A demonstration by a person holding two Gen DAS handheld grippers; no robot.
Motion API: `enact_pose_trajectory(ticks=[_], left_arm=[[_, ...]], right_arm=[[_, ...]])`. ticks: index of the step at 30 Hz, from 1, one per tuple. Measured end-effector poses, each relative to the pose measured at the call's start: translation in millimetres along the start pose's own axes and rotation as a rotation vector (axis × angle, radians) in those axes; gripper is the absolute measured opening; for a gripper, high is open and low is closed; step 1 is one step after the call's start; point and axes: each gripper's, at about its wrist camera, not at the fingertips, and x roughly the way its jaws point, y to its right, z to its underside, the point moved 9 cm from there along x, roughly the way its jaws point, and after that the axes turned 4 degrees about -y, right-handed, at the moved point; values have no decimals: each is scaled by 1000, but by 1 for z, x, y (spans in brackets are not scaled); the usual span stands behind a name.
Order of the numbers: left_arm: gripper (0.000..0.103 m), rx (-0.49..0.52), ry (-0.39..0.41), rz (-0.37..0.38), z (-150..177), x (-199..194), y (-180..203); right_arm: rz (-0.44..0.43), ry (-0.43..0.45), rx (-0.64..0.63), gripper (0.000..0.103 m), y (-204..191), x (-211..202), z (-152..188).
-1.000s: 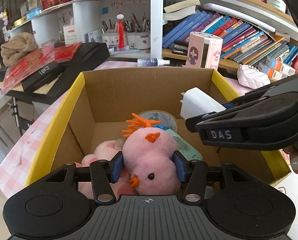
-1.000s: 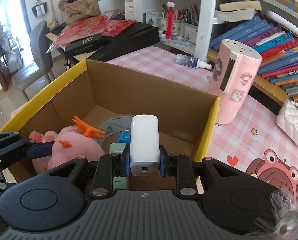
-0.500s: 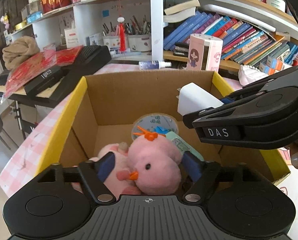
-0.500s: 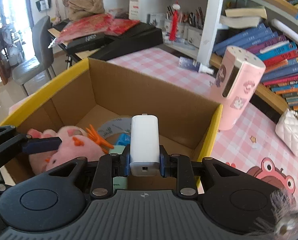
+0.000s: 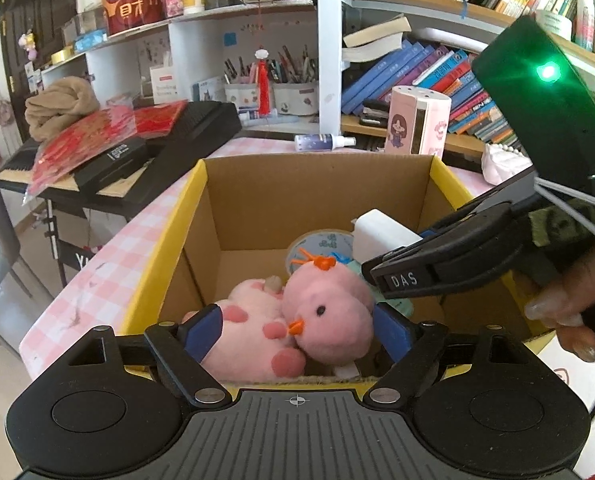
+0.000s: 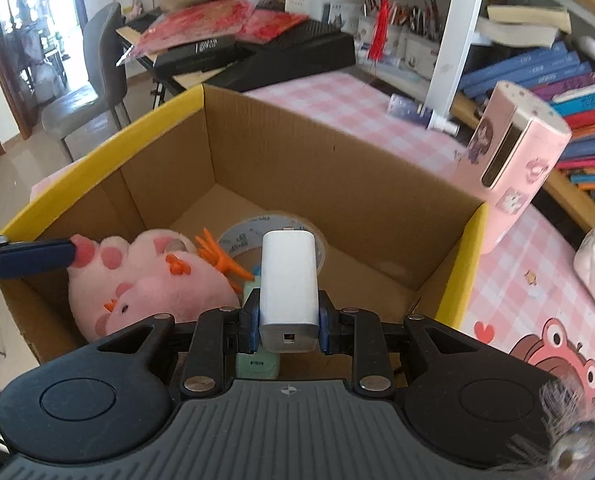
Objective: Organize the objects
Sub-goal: 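Lower both held items into the yellow box and open both grippers, then raise both open grippers out of the yellow box and back away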
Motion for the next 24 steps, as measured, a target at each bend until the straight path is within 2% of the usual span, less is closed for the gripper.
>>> enact_pose_trajectory(ticks=[16, 18, 20, 24], left_arm=[[86, -47, 45, -17, 3, -24, -16], [86, -52, 53, -15, 3, -27, -18], [86, -55, 60, -11, 3, -30, -18], [87, -49, 80, 0, 2, -38, -17]], right_arm=[[42, 3, -43, 25, -8, 0, -2], [47, 11, -39, 27, -9, -3, -2], [51, 27, -30, 36, -9, -9, -3], [62, 60, 6, 40, -7, -24, -1]])
